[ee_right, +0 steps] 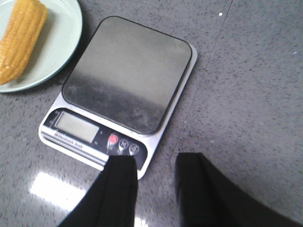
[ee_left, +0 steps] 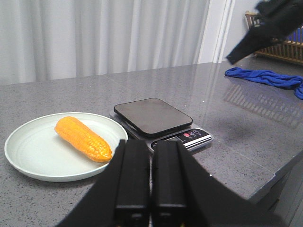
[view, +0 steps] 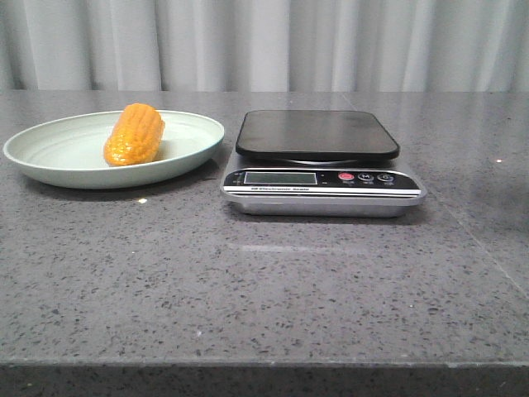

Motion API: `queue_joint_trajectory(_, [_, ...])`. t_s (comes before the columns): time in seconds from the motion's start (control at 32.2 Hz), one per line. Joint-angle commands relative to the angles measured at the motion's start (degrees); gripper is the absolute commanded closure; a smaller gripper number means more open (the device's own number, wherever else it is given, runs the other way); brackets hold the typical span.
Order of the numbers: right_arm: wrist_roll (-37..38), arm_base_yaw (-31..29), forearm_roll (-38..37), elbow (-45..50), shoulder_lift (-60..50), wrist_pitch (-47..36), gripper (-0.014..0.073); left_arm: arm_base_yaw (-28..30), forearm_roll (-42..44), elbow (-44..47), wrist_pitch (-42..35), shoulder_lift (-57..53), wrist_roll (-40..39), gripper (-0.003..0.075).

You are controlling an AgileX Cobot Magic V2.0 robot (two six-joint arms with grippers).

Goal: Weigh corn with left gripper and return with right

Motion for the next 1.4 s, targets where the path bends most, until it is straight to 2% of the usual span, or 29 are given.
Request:
queue_joint_trajectory(0.0, [-1.89,-0.25,-1.36,3.39,-8.69,-5.04,0.0265,-0.13,0.11,-1.36,-4.45,0.14,-0.04,0.0594])
queue_joint_trajectory(0.12, [-1.89,-0.25,-1.78,9.65,-18.32,-7.36,0.0301,-0.13,0.11,-1.36,-4.45,0.14,-0.04,0.0594])
queue_joint_trajectory(0.25, [-1.89,-0.25,-1.89,16.98,-29.26,-10.53,0.0463,-0.13,0.11,-1.36,-4.45,0.14,-0.04,0.0594])
queue_joint_trajectory(0.5, [-1.89,-0.25,-2.82,30.44,-51.62,-18.39,0.0442,-0.13,0.11,-1.36,-4.45,0.14,-0.04,0.0594])
queue_joint_trajectory(0.68, [-1.89,-0.25,-5.04,39.52,-63.98,-25.96,0.0444,-0.13,0.11,-1.36,-4.45,0.14,-0.04,0.0594])
queue_joint_trajectory(0.81, [-1.94,-0.25,-8.44,44.43,-63.59,-30.14,0.0444,-0.13,-0.09,-1.36,-4.45,0.14,-0.04,0.0594])
queue_joint_trajectory(0.93, [-1.89,-0.25,-8.78,48.21,-63.52,-33.74,0.0444,-0.13,0.00,-1.36,-4.45,0.14,-0.04,0.0594])
queue_joint_trajectory(1.37, [-1.89,-0.25,-8.77,51.45,-63.52,-33.07,0.0444,-0.13,0.00,-1.36,-4.45,0.14,-0.04,0.0594])
